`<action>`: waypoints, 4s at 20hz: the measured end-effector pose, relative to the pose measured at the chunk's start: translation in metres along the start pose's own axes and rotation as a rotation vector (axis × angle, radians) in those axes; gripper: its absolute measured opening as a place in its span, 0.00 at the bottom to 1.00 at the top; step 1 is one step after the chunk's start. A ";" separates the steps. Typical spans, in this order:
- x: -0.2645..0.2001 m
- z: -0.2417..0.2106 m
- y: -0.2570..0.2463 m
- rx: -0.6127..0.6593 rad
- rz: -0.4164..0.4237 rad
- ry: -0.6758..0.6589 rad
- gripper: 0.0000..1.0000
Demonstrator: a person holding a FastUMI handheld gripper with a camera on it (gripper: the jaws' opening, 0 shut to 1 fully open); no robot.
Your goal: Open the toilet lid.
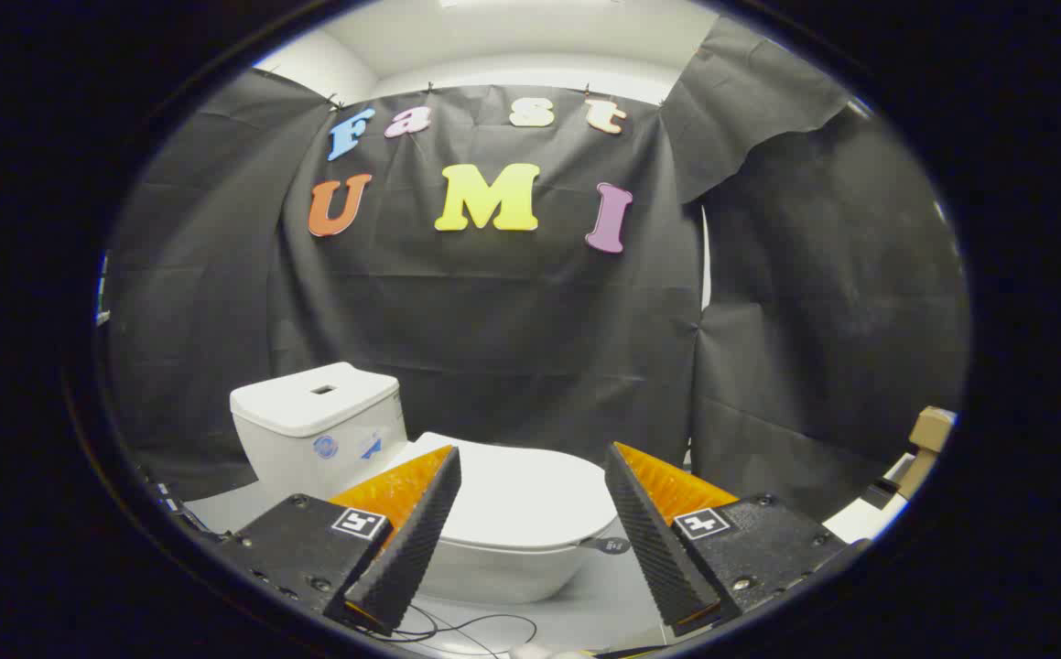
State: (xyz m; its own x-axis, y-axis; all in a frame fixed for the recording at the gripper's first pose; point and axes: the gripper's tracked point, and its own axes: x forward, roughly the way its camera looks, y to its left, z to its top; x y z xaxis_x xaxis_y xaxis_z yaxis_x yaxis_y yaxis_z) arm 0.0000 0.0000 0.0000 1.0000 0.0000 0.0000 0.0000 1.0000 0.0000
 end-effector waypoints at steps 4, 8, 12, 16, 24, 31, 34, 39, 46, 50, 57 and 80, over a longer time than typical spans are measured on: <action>-0.001 0.006 0.001 0.011 0.008 -0.008 0.99; 0.000 0.003 0.003 0.011 0.015 0.004 0.99; 0.001 0.008 0.000 0.012 0.010 -0.006 0.99; 0.007 0.011 -0.001 0.016 0.016 -0.008 0.99; 0.041 0.015 -0.024 0.045 0.030 0.017 0.99; 0.094 0.005 -0.067 0.150 0.022 0.053 0.99; 0.122 -0.018 -0.086 0.222 0.018 0.109 0.99; 0.160 -0.058 -0.108 0.363 0.045 0.200 0.99; 0.196 -0.119 -0.133 0.694 0.093 0.347 0.99; 0.200 -0.152 -0.148 0.840 0.096 0.409 0.98; 0.198 -0.208 -0.162 1.043 0.069 0.491 0.98; 0.177 -0.249 -0.135 1.210 0.164 0.626 0.09</action>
State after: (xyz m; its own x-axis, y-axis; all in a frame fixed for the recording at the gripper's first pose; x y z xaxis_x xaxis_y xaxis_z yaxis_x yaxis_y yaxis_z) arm 0.1773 -0.1349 -0.2489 0.8214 0.4405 -0.3625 0.2057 0.3640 0.9084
